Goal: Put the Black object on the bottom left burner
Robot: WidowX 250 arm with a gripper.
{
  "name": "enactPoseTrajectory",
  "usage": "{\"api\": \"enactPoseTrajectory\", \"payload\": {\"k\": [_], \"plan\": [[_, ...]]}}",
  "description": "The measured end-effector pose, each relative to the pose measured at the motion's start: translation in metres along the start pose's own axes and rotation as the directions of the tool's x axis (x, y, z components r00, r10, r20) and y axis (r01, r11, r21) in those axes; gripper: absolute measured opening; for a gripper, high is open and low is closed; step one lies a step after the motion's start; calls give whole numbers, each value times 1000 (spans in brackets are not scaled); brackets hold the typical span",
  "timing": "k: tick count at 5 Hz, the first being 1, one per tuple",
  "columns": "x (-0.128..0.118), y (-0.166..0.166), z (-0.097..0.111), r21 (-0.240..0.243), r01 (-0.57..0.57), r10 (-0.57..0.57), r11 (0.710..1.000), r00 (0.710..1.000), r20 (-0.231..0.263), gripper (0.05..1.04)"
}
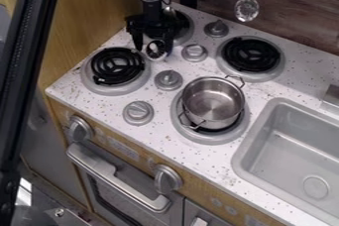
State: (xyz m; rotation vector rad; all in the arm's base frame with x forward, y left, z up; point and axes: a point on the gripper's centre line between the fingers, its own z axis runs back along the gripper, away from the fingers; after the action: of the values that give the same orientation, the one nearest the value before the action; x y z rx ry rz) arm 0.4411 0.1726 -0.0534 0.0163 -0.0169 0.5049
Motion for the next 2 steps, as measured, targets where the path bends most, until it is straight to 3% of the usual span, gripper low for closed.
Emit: {"api": "enactPoseTrajectory", "payload": {"k": [2], "plan": [[-2,-1,-5,-10,-5,5,1000,1000,-22,374]]}}
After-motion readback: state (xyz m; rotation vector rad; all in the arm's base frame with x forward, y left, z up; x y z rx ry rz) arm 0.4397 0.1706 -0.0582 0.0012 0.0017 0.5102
